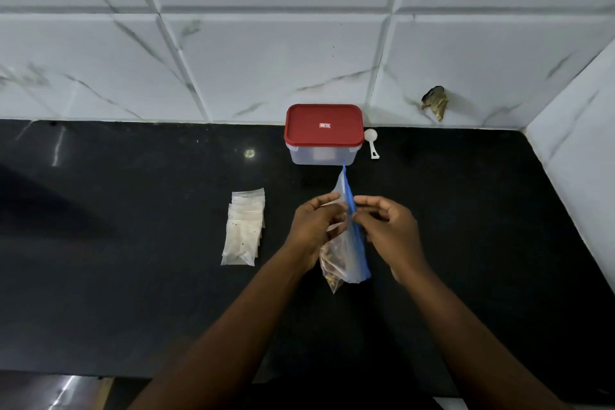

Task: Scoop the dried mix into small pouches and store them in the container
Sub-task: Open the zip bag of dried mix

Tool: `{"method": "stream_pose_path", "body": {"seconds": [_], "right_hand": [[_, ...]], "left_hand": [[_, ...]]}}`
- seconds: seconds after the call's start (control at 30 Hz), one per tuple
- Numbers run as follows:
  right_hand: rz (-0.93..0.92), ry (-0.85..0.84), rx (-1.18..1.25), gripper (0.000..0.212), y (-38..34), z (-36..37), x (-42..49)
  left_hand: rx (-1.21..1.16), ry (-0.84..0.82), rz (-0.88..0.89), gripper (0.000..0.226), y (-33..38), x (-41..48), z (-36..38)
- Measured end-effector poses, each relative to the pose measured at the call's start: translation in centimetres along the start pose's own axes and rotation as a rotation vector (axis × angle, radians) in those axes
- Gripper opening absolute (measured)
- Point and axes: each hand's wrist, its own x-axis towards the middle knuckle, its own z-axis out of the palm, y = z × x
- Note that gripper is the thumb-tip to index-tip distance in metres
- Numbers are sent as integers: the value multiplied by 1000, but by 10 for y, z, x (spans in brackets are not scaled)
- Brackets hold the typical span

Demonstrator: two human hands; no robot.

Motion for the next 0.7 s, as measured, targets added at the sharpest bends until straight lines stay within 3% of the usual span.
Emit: {"method": "stream_pose_path", "body": {"seconds": [0.53, 0.7], "right_hand": [[55, -106, 85, 28, -7, -10, -4], [177, -141, 232, 26, -13, -10, -4]], "left_hand": [[81, 47, 92, 27, -1, -9, 2], [102, 50, 96, 20, 1, -10, -1]]}}
